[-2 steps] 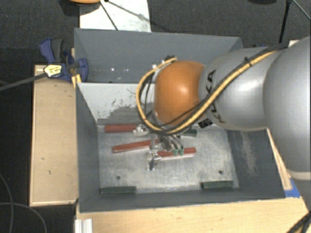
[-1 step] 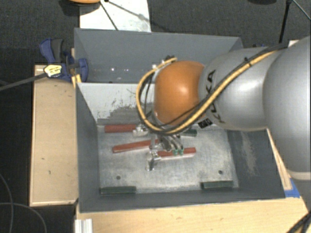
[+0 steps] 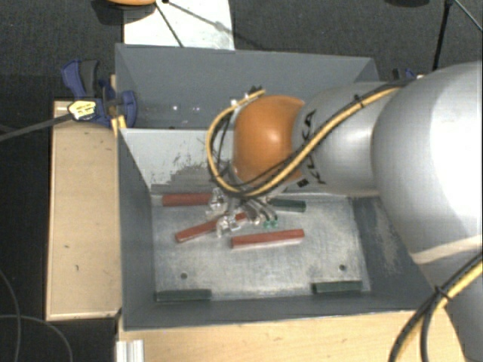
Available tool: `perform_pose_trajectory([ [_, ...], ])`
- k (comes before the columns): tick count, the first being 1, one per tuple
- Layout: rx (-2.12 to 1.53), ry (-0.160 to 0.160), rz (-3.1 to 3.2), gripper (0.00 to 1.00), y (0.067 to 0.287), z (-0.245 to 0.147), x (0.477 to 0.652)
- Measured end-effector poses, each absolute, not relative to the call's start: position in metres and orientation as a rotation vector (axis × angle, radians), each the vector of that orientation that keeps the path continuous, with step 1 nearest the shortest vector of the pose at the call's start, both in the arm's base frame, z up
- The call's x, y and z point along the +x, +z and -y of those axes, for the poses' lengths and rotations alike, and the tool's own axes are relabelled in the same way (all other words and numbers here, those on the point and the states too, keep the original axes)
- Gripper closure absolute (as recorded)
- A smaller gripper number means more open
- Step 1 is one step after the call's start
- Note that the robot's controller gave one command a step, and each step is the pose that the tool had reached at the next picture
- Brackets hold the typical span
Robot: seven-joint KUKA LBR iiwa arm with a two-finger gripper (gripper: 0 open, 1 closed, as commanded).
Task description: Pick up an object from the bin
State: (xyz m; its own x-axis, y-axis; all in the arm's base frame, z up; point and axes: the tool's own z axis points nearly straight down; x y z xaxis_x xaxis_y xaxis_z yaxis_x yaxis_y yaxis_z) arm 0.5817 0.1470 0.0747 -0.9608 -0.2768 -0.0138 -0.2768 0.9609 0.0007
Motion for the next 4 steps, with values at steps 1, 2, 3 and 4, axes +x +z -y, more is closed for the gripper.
perform_pose_trajectory([
  [1, -0.435, 0.004, -3.098, 1.00, 0.075, -0.147, 0.582],
  [2, -0.400, 0.002, -3.111, 1.00, 0.217, -0.143, 0.587],
  [3, -0.398, 0.002, -3.113, 0.00, 0.217, -0.142, 0.587],
  [4, -0.397, 0.002, -3.113, 0.00, 0.217, -0.142, 0.587],
])
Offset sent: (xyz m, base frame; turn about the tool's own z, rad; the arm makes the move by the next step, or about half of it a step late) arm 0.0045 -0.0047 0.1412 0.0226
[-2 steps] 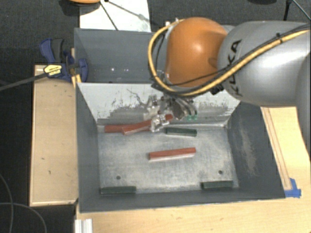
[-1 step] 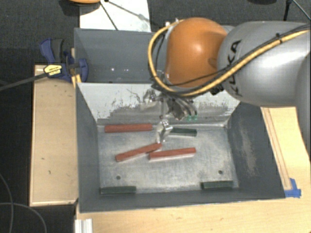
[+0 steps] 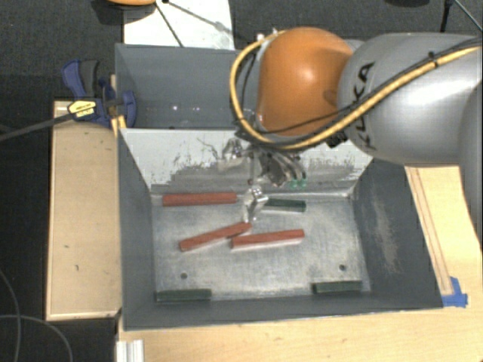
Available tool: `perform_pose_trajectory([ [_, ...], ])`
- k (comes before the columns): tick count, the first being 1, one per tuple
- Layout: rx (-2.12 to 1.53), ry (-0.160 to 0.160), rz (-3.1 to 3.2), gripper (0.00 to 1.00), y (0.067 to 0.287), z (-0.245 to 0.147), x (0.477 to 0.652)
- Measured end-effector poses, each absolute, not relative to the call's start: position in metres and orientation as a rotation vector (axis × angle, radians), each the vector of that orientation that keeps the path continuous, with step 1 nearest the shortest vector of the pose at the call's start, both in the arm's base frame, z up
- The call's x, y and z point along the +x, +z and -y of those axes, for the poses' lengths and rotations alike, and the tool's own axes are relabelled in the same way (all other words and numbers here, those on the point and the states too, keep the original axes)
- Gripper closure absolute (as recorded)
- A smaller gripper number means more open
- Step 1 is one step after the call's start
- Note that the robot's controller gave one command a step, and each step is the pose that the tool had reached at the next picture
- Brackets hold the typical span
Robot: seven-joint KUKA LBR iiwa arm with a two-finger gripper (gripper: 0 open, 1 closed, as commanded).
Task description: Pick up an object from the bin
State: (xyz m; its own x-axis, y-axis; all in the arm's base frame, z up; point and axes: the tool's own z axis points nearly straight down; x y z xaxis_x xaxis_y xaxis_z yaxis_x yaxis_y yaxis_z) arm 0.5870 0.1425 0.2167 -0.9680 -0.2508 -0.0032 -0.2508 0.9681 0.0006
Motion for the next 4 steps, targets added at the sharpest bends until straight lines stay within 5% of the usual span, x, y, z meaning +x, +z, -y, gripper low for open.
perform_pose_trajectory([
  [1, -0.402, 0.002, -3.107, 0.00, 0.159, -0.152, 0.578],
  [2, -0.607, 0.003, -3.073, 1.00, 0.073, -0.170, 0.570],
  [4, -0.606, 0.003, -3.075, 1.00, 0.075, -0.169, 0.570],
])
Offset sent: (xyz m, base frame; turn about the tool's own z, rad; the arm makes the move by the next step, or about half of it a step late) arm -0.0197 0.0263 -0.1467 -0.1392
